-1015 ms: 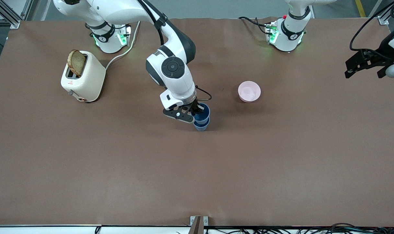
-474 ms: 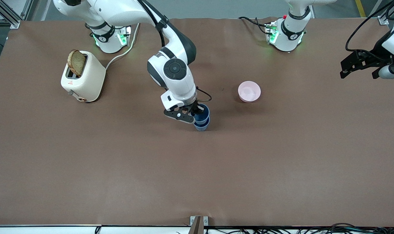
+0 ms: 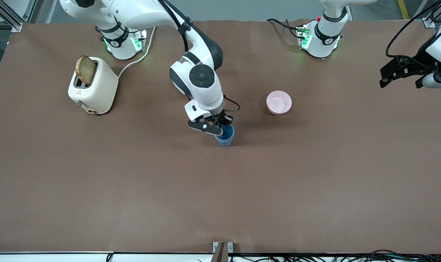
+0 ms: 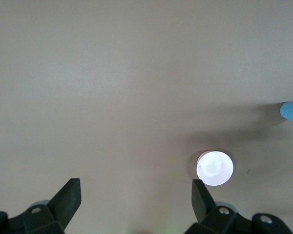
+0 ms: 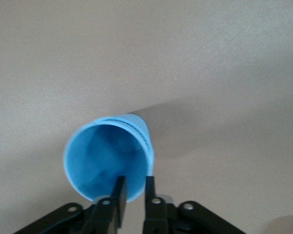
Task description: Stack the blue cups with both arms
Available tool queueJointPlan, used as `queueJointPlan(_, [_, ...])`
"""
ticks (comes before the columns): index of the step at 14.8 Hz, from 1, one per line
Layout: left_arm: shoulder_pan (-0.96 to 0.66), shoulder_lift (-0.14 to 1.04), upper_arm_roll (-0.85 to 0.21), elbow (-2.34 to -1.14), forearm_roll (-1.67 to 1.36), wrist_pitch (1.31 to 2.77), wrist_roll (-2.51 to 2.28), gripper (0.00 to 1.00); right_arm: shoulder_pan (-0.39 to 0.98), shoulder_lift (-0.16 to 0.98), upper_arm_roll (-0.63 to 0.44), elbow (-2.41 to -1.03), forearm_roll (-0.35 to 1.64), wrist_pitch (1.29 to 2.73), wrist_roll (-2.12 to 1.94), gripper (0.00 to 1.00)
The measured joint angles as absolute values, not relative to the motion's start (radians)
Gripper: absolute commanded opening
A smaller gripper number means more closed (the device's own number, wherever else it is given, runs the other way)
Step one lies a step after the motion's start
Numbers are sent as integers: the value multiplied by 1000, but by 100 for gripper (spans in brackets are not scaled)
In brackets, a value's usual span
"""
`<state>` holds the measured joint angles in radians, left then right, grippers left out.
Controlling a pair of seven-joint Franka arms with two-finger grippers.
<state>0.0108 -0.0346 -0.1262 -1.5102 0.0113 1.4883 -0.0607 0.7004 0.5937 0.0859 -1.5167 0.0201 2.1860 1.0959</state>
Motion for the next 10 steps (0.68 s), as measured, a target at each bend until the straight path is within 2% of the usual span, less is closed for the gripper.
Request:
queueJointPlan(2, [10, -35, -130, -1506, 11, 1489, -61, 100, 698, 594, 81, -1513, 19, 2188, 1096, 100])
queueJointPlan(6, [9, -38, -137, -1497, 11, 1488, -61, 100, 658, 546, 40, -1489, -77, 2144, 1098, 100])
queueJointPlan(10, [9, -38, -143, -1498, 12, 1476, -61, 100, 514, 393, 31, -1471, -184, 2004, 1052, 100])
